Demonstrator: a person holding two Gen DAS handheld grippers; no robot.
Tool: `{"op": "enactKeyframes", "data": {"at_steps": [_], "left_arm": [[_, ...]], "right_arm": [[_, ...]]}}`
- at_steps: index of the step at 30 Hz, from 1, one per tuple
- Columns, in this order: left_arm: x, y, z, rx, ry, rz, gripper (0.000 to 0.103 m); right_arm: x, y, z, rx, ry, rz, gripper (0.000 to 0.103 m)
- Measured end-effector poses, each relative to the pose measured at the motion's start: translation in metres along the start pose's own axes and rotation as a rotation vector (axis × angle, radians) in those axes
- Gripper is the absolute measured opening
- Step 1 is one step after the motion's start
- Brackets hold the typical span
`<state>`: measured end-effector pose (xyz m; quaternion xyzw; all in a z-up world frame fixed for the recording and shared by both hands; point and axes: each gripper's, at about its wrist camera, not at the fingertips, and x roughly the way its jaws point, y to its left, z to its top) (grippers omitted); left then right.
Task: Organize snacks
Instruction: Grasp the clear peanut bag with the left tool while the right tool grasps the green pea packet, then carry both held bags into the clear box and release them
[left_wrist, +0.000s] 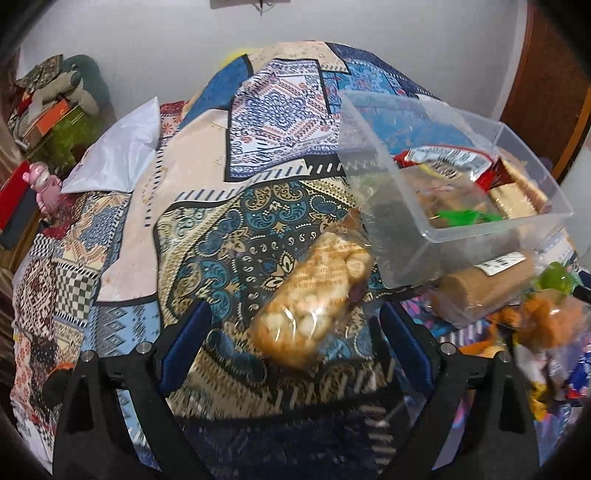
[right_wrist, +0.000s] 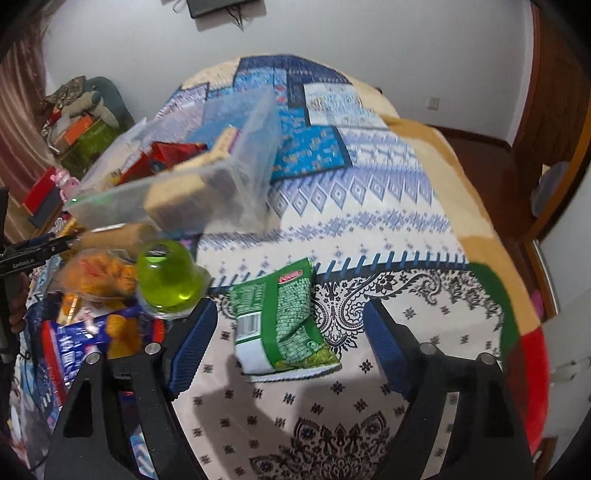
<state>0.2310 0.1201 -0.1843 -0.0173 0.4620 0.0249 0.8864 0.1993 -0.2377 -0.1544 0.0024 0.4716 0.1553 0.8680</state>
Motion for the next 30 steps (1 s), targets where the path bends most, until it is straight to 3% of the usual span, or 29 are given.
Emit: {"op": "enactKeyframes", "data": {"at_steps": [5,11,13,14,16,22,30], "left_arm": [[0.014,-0.007,-0.001,0.025,0.003,-0.037,0.068],[0.012,-0.009,-0.004,0.015,-0.023,-0.054,0.056],[0.008,-0.008,-0.007,0.011,-0.025,-0.055,0.048],[0.006,-0.008,-0.009,0.012,-0.026,-0.052,0.038],[0.000,-0.009,-0.011,0.012,-0.028,-0.049,0.032],[-0.015,-0.003,-0.024,-0.016,-0.016,-0.025,0.031],[-0.054,-0.002,-0.028,-0.034,-0.065,-0.021,0.031]], "right_arm": [[0.007,0.007,-0.002,-0.039,-0.007,-0.019,0.079],[0.008,0.017,-0.013,-0.114,-0.022,-0.045,0.078],[0.007,0.018,-0.016,-0.126,-0.022,-0.050,0.064],[0.005,0.018,-0.017,-0.130,-0.023,-0.050,0.059],[0.003,0.016,-0.019,-0.121,-0.027,-0.042,0.044],[-0.001,0.016,-0.021,-0.085,-0.036,-0.001,0.041],[-0.022,0.024,-0.018,-0.083,-0.082,0.025,0.041]]}}
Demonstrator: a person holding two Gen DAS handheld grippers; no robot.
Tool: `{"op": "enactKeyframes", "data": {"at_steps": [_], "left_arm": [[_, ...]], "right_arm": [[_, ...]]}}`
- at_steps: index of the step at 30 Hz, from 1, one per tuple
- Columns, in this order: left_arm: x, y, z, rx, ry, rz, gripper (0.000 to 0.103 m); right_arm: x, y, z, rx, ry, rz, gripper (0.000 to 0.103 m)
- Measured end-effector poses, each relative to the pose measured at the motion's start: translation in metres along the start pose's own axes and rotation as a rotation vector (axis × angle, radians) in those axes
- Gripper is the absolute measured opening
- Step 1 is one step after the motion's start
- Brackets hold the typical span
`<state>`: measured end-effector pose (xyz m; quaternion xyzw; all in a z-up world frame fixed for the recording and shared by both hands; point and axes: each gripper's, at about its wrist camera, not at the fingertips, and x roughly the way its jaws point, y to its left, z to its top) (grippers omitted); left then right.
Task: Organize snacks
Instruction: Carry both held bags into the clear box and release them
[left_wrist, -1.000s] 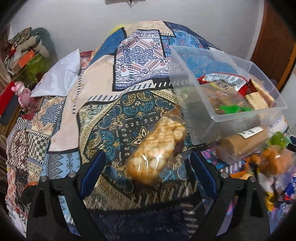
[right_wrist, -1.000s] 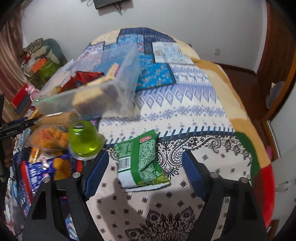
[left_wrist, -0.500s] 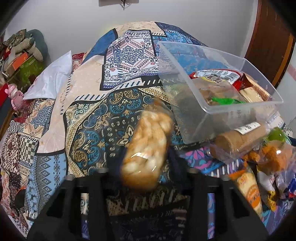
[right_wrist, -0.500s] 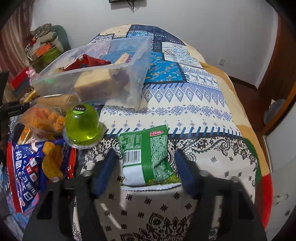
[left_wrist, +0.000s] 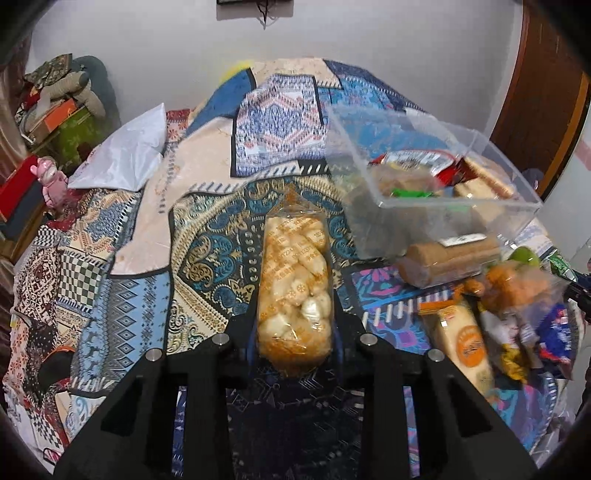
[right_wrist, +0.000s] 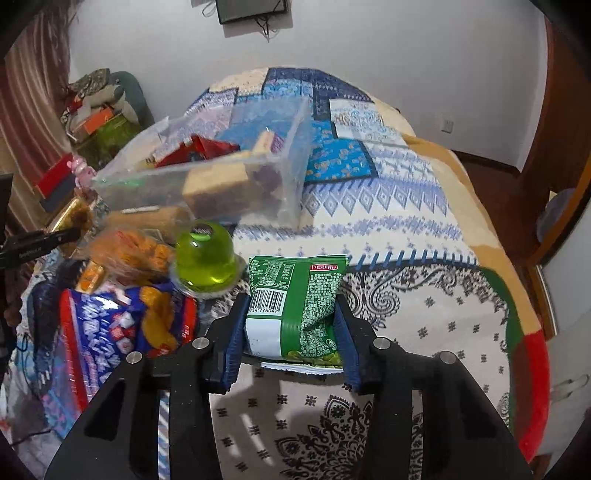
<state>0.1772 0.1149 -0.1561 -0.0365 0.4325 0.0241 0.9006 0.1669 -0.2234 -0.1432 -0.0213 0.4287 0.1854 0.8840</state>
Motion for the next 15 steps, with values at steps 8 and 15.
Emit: {"op": "enactKeyframes", "data": {"at_steps": [8,15], "left_arm": [[-0.034,-0.016,0.024,-0.002,-0.076,-0.029,0.031],[-0.047,-0.041,0.046,0.010,-0.120,-0.073,0.031]], "right_arm": [[-0.023,0.012,0.030,-0.019,-0.105,0.028,0.041],[-0.026,0.033,0.062,-0.060,-0.175,0.060,0.041]]}}
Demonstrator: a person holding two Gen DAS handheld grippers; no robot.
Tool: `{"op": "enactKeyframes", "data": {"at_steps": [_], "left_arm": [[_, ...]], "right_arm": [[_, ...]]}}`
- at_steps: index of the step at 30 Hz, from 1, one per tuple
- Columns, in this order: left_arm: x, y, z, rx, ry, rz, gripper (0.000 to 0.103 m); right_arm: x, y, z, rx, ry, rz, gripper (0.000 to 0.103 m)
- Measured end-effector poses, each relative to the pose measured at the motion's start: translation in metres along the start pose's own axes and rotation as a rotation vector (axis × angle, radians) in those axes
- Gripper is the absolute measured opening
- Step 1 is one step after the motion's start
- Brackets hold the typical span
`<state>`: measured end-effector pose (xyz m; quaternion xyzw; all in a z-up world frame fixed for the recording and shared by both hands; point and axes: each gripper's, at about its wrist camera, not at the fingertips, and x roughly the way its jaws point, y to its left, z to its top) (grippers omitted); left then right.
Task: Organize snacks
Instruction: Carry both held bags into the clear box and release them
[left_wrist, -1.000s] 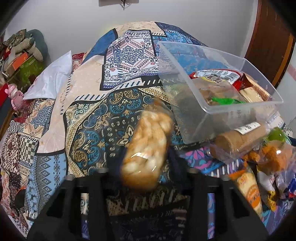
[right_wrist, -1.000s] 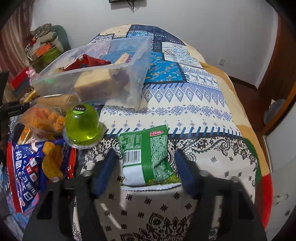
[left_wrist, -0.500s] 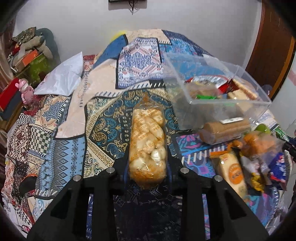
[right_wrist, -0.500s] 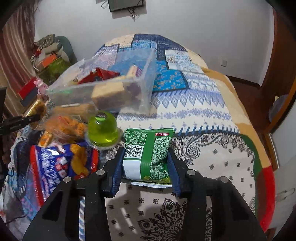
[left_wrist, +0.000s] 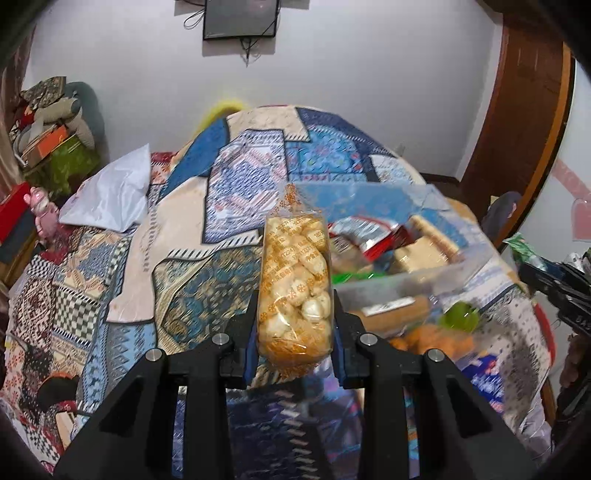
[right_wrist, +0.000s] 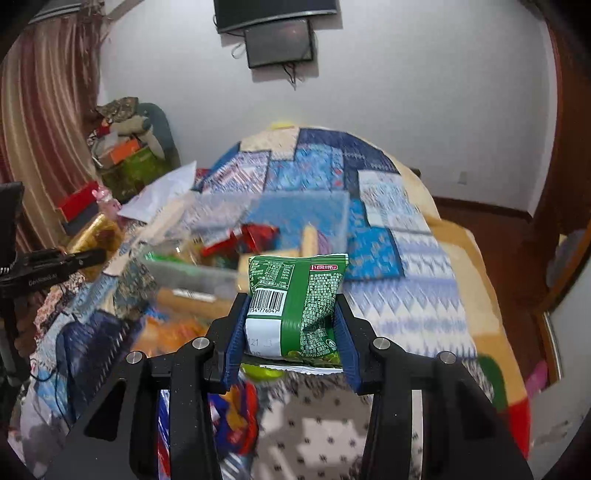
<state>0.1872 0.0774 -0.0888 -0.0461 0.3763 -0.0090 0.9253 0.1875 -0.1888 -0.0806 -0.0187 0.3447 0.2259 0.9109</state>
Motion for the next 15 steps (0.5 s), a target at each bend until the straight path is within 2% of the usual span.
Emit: {"op": "enactKeyframes", "data": {"at_steps": [9,15], "left_arm": [[0.024,-0.026,0.027,0.007,-0.010,-0.067,0.031],[0.050,-0.035,0.042,0.003,0.001,-0.087,0.031]], "right_arm": [[0.028,0.014,0.032,-0.021,-0.031,0.034,0.041],[0.058,0.015,0.047,-0.033,-0.014,0.039,0.041]]}}
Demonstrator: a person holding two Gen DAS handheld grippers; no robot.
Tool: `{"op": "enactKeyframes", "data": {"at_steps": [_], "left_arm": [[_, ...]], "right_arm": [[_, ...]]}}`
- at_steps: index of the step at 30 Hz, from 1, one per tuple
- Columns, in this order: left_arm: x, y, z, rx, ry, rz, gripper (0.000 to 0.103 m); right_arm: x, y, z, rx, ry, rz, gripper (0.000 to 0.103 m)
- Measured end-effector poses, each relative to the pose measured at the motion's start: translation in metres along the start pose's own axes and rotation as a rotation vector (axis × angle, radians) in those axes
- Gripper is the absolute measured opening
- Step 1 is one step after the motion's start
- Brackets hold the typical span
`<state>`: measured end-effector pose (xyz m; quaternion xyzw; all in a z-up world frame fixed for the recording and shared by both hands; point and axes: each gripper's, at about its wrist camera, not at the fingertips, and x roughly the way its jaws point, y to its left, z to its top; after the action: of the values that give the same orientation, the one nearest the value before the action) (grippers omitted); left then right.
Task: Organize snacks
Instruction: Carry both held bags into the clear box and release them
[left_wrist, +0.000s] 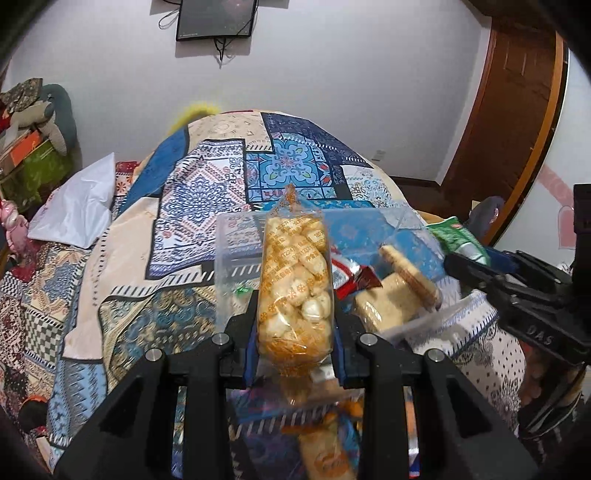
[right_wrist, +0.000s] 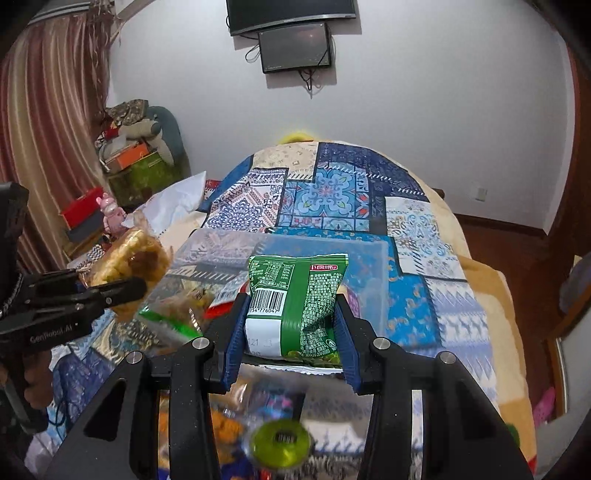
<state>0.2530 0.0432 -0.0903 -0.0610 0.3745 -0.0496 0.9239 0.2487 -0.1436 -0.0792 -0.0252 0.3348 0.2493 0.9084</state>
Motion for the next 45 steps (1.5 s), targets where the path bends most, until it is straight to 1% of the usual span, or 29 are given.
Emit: {"op": "enactKeyframes", "data": {"at_steps": [8,13,20,24,26,29,31,33,36,41,42,45], "left_arm": [[0.045,0.001,0.016,-0.016,0.045,-0.001,0.031],[0.068,0.006,0.021,-0.032,0.072,0.012,0.031],[0.084,0.006,0.027,-0.035,0.090,0.020,0.031],[0.086,0.006,0.029,-0.039,0.081,0.049,0.032],[0.087,0.007,0.029,-0.042,0.089,0.054,0.036],[0.082,0.008,0.028,-0.047,0.096,0.047,0.040],[0.076,0.008,0.027,-0.049,0.095,0.044,0.041],[0.068,0.007,0.027,-0.052,0.087,0.040,0.042],[0.047,0.004,0.026,-0.045,0.064,0.035,0.042],[0.006,-0.003,0.021,-0.017,0.014,0.051,0.054],[-0.001,-0.004,0.019,-0.013,0.006,0.053,0.055],[-0.026,-0.006,0.010,-0.006,-0.006,0.044,0.058]], "right_arm": [[0.042,-0.006,0.008,-0.006,0.058,-0.004,0.041],[0.065,-0.007,0.008,-0.018,0.103,-0.011,0.041],[0.084,-0.011,0.007,-0.013,0.143,0.001,0.041],[0.085,-0.006,0.006,-0.042,0.154,-0.027,0.042],[0.085,-0.006,0.006,-0.039,0.160,-0.035,0.042],[0.085,-0.009,0.006,-0.031,0.171,-0.029,0.044],[0.083,-0.011,0.007,-0.016,0.180,-0.020,0.052],[0.076,-0.011,0.007,-0.006,0.167,-0.026,0.056],[0.062,-0.010,0.009,-0.001,0.152,-0.021,0.057],[0.031,-0.004,0.011,-0.005,0.121,-0.007,0.057],[0.021,-0.002,0.011,-0.008,0.111,-0.002,0.058],[-0.006,0.005,0.006,-0.013,0.079,0.011,0.069]]}}
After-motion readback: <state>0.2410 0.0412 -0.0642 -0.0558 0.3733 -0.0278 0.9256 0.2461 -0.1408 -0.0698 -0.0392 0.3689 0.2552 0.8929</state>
